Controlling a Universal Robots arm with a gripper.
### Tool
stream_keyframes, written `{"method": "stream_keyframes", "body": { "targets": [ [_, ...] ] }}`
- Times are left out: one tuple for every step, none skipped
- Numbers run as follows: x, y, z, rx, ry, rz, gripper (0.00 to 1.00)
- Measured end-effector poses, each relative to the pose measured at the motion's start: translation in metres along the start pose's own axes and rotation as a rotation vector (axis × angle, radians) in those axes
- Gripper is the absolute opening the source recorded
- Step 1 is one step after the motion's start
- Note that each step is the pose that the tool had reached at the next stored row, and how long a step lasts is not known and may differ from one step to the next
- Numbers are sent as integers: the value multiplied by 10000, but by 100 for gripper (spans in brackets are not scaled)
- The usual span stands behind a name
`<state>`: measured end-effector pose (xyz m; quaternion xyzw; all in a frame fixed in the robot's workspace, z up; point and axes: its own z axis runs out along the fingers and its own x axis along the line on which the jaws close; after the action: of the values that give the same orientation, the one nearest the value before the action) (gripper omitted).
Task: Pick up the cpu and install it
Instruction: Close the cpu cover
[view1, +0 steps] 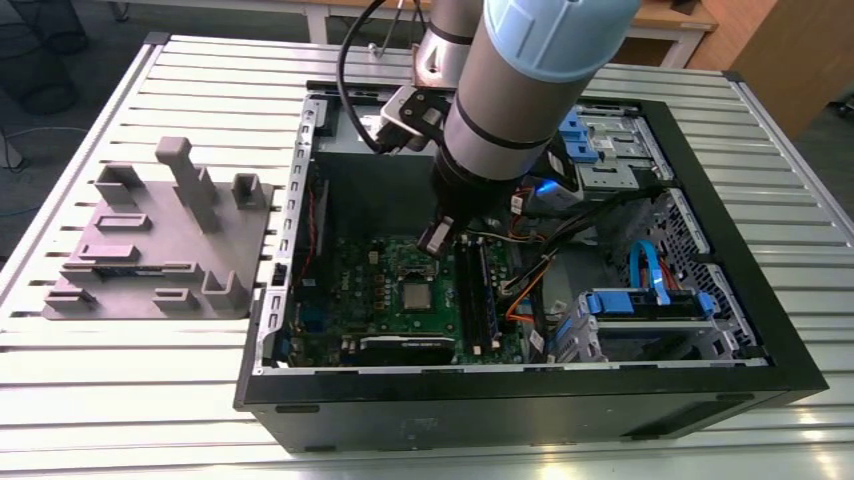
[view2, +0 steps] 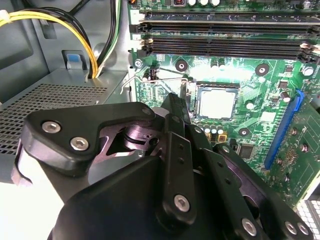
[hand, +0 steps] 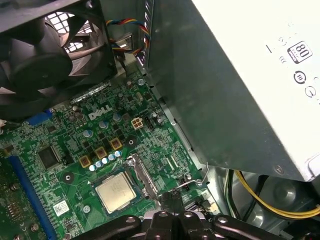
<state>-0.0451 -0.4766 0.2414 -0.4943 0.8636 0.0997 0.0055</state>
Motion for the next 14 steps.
{"method": "stream_keyframes", "body": {
  "targets": [
    [3,-2,-1,1,2,-1,11],
    [6,-3,-1,1,3,0,11],
    [9,-5,-2,1,3,0,11],
    [12,-7,-2,1,2,0,11],
    [15,-8,-3,2,3,0,11],
    [18,-10,-3,2,3,0,11],
    [20,-11,-4,2,4,1,11],
    [23,-13,-5,2,4,0,11],
    [26,-15,-5,2,4,0,11],
    [28,-16,-6,3,5,0,11],
    [31,-18,-6,3,5,1,11],
    [33,-19,-7,3,6,1,11],
    [35,-20,-8,3,7,1,11],
    [37,-21,-7,4,6,1,11]
  ]
}}
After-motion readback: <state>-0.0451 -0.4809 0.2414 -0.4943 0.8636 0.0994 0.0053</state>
